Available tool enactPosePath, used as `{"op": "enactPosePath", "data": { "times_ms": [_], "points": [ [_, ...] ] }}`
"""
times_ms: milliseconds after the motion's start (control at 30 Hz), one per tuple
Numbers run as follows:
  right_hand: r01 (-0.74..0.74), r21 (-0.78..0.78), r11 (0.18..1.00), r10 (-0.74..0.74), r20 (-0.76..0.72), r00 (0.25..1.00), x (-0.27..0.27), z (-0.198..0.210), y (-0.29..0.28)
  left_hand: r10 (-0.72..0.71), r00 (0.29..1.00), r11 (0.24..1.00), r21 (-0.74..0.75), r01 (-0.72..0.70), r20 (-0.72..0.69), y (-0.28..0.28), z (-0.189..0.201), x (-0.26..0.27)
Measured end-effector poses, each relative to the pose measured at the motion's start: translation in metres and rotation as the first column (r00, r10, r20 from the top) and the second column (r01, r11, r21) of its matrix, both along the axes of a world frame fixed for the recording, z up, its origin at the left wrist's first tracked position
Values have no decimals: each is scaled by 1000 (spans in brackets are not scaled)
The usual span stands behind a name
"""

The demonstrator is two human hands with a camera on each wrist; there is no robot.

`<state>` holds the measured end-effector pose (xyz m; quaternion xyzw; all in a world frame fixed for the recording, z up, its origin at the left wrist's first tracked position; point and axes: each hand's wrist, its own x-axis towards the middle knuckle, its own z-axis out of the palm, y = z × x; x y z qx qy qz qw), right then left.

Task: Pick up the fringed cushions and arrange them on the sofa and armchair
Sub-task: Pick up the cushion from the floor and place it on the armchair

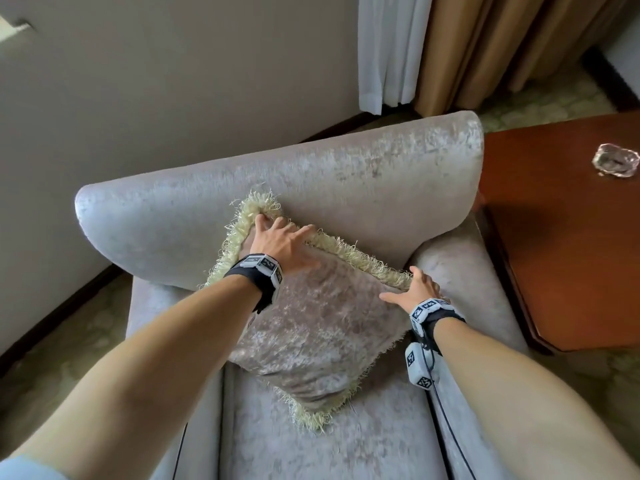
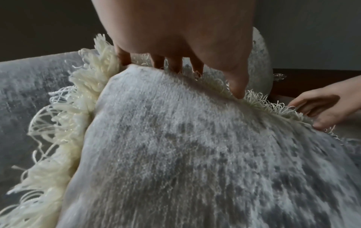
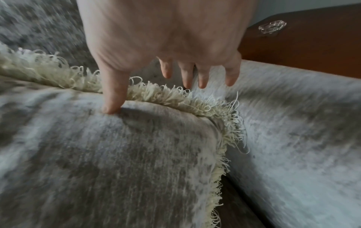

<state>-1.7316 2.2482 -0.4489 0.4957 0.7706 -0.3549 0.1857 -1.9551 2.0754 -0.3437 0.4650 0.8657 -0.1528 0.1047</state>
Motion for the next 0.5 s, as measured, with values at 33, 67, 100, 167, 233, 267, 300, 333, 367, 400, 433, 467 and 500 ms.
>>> {"op": "enactPosePath", "data": {
  "times_ms": [33, 67, 100, 167, 233, 267, 300, 333, 367, 400, 433, 467, 500],
  "points": [
    [-8, -14, 1000, 8, -12, 1000, 0, -5, 2, 11, 1000, 1000, -23, -10, 8, 0, -3, 0],
    [-25, -24, 999, 25, -15, 1000, 1, -7, 3, 26, 999, 998, -52, -25, 21, -2, -5, 1],
    [-40, -42, 998, 40, -6, 999, 3, -10, 2, 45, 998, 996, -83, -42, 36, -4, -8, 4],
    [-99, -103, 990, 105, 54, 993, 5, -14, -2, 73, 996, 989, -134, -64, 57, -11, -11, 10],
    [-238, -128, 963, 259, 187, 948, 7, -16, -11, 76, 995, 982, -179, -63, 62, -19, -13, 11],
    [-311, -117, 943, 331, 244, 912, 7, -17, -16, 76, 995, 979, -192, -61, 70, -23, -13, 11],
    [-360, -103, 927, 375, 279, 884, 9, -18, -22, 74, 994, 978, -201, -58, 76, -26, -12, 10],
    [-389, -92, 917, 399, 294, 869, 10, -17, -27, 71, 995, 975, -216, -53, 75, -29, -10, 10],
    [-400, -87, 912, 407, 301, 862, 13, -19, -33, 64, 996, 970, -238, -47, 65, -32, -9, 11],
    [-412, -85, 907, 417, 308, 855, 15, -19, -39, 54, 997, 965, -260, -39, 49, -34, -9, 13],
    [-421, -84, 903, 425, 317, 848, 17, -18, -45, 39, 999, 962, -271, -29, 31, -37, -9, 15],
    [-437, -85, 896, 439, 330, 836, 19, -17, -50, 24, 1000, 962, -274, -18, 18, -40, -10, 19],
    [-440, -89, 893, 443, 340, 830, 21, -16, -54, 13, 1000, 961, -275, -9, 12, -45, -11, 23]
  ]
}}
